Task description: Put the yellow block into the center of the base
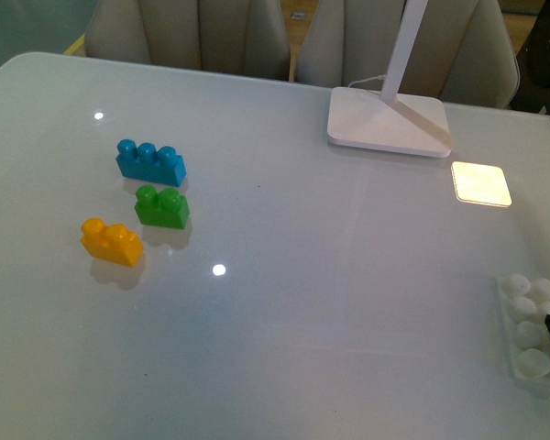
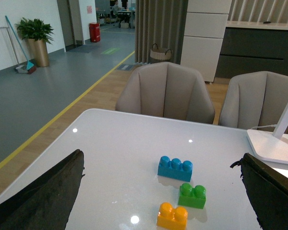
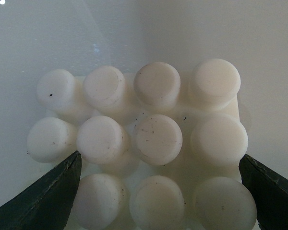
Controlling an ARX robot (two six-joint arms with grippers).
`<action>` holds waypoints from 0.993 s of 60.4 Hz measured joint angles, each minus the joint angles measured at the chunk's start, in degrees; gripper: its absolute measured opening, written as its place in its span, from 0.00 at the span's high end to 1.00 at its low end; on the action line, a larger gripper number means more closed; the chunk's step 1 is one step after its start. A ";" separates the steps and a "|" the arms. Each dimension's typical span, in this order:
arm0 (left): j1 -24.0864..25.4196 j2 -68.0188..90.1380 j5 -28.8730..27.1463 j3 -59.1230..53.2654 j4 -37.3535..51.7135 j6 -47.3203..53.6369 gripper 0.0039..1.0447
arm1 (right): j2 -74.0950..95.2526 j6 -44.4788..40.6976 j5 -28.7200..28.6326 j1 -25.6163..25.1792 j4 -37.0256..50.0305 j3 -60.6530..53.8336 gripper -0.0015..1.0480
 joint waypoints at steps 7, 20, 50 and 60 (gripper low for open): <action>0.00 0.00 0.00 0.00 0.00 0.00 0.07 | 0.59 3.78 4.33 6.21 0.66 0.46 0.09; 0.00 0.00 0.00 0.00 0.00 0.00 0.07 | 0.66 10.88 12.83 16.63 -2.03 4.11 0.09; 0.00 0.00 0.00 0.00 0.00 0.00 0.07 | 0.85 22.38 25.16 38.45 -14.40 16.90 0.08; 0.00 0.00 0.00 0.00 0.00 0.00 0.07 | 1.25 25.86 28.04 43.30 -20.11 22.67 0.08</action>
